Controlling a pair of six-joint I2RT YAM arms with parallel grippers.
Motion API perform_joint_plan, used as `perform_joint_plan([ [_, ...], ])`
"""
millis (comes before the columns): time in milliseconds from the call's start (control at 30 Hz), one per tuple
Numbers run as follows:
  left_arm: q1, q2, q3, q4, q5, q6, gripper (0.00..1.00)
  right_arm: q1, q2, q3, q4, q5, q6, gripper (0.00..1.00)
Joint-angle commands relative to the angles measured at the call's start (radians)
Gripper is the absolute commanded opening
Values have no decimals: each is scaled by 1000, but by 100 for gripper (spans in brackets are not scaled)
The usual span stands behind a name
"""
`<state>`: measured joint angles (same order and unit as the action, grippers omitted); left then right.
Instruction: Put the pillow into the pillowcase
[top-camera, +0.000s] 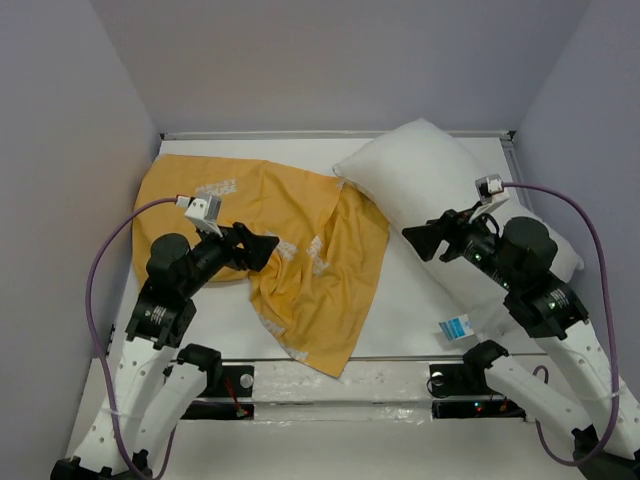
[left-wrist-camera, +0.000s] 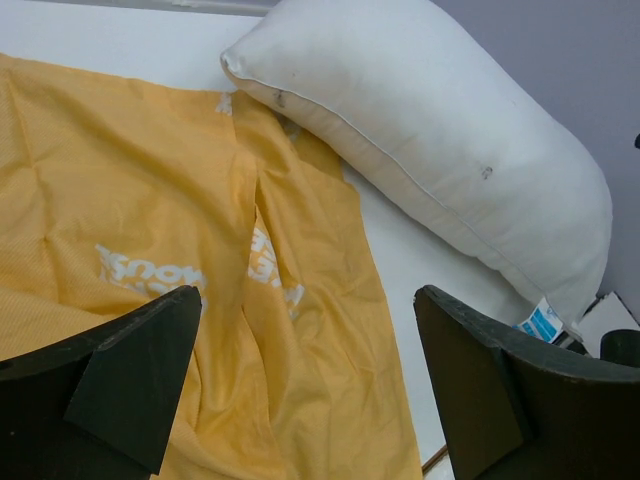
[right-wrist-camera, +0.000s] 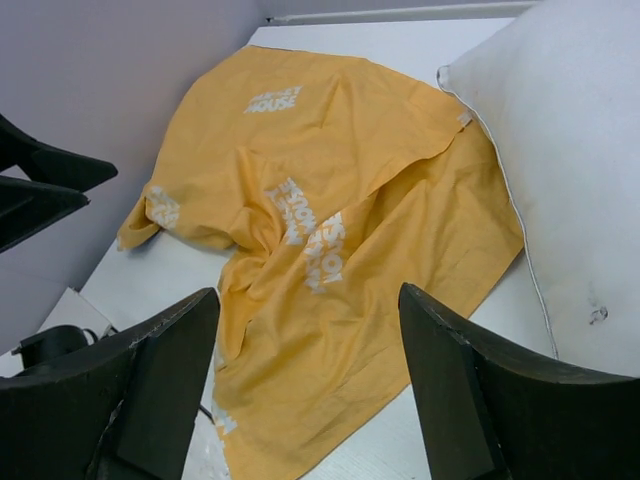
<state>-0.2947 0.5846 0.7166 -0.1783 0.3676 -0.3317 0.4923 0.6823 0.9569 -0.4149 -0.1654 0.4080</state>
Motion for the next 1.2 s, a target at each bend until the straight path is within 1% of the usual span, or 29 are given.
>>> perform_joint_plan([
  [0, -1, 12, 0, 123, 39, -33, 99, 6, 2, -35, 37, 24, -17, 78],
  [100, -3, 58, -37, 189, 71, -81, 99, 6, -1, -73, 91, 20, -6, 77],
  [133, -21, 82, -55, 271, 67, -102, 99, 6, 5, -82, 105, 15, 2, 77],
  [167, -41, 101, -72, 305, 53, -139, 99, 6, 11, -90, 117, 14, 3, 77],
  [200, -69, 121, -80, 333, -14, -153, 99, 6, 25, -105, 143, 4, 15, 76],
  [233, -155, 164, -74, 338, -75, -156, 99, 6, 31, -115, 159, 1, 21, 75],
  [267, -214, 188, -60, 336, -147, -152, 99, 6, 37, -127, 192, 1, 29, 75],
  [300, -277, 213, -49, 330, -329, -148, 99, 6, 43, -141, 212, -2, 37, 75],
  [333, -338, 246, -31, 294, -442, -142, 99, 6, 54, -168, 231, -8, 44, 75],
  [367, -442, 333, 4, 271, -531, -127, 99, 6, 59, -184, 249, -5, 48, 75],
  [400, -480, 378, 20, 237, -676, -106, 97, 6, 66, -201, 270, 1, 55, 75],
  [433, -510, 427, 32, 232, -712, -95, 92, 6, 75, -205, 277, -3, 55, 74],
  [467, -540, 516, 55, 227, -754, -90, 80, 6, 91, -211, 290, -14, 57, 74],
  [500, -547, 553, 63, 234, -772, -89, 71, 6, 97, -222, 298, -28, 61, 74],
  [600, -554, 678, 93, 284, -814, -73, 70, 6, 100, -253, 344, -42, 74, 73],
  [667, -554, 769, 122, 289, -843, -46, 72, 6, 106, -273, 353, -46, 74, 73],
  [733, -554, 843, 171, 302, -901, -14, 73, 6, 120, -280, 358, -66, 77, 72],
  [800, -552, 894, 211, 335, -929, 19, 74, 15, 131, -300, 380, -85, 78, 72],
  [833, -544, 925, 234, 333, -932, 31, 74, 15, 134, -306, 383, -92, 83, 72],
  [900, -526, 1045, 299, 329, -911, 69, 75, 15, 138, -322, 395, -101, 87, 72],
  [933, -515, 1072, 349, 317, -900, 80, 75, 15, 138, -326, 401, -106, 87, 72],
  [967, -503, 1098, 350, 307, -883, 80, 75, 15, 138, -330, 401, -112, 86, 72],
  [1000, -492, 1118, 389, 303, -857, 97, 75, 15, 138, -336, 403, -120, 83, 72],
  [1167, -466, 1242, 469, 300, -858, 158, 73, 25, 148, -340, 404, -140, 83, 72],
])
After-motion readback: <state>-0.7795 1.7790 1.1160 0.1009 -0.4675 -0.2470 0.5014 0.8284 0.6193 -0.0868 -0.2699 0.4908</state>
